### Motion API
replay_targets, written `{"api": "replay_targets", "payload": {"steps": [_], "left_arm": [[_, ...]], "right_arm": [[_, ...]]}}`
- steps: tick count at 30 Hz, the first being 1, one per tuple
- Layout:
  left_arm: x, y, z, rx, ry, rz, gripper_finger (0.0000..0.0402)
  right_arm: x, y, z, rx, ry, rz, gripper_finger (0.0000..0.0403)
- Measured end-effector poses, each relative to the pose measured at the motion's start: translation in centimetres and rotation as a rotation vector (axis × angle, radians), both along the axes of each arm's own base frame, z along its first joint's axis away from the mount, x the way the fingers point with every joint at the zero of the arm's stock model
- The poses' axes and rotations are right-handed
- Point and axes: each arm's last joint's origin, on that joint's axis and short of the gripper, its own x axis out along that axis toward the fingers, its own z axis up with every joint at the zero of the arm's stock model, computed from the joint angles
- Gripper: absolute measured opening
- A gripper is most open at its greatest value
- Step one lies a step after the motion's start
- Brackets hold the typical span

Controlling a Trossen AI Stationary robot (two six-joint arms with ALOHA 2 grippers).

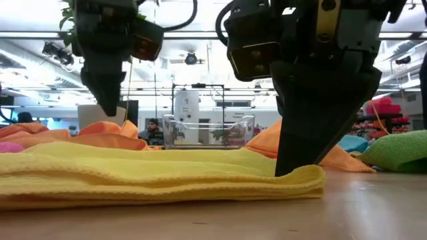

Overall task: Fold microfiber towels
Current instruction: Fold the yellow microfiber cloth

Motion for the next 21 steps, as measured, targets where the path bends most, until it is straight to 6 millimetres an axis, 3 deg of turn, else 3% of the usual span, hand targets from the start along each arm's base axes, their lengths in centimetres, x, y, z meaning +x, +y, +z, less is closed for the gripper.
{"api": "replay_targets", "payload": {"steps": [5,11,18,21], "left_arm": [[0.1,-2.4,0.4,0.048,-0.124,-0.036,0.0188],[0.8,-6.5,-0.5,0.147,-0.291,-0.178,0.0172],[1.7,-7.8,-4.1,0.132,-0.211,-0.224,0.0145],[1.9,-8.0,-5.3,0.123,-0.179,-0.208,0.0125]], "right_arm": [[-0.1,-0.1,0.4,0.0,-0.012,-0.004,0.0025],[-0.4,-0.5,2.9,-0.043,-0.084,-0.035,0.0025],[-0.5,-1.0,5.6,-0.077,-0.183,-0.064,0.0025],[0.1,-2.0,5.0,-0.134,-0.186,-0.122,0.0025]]}}
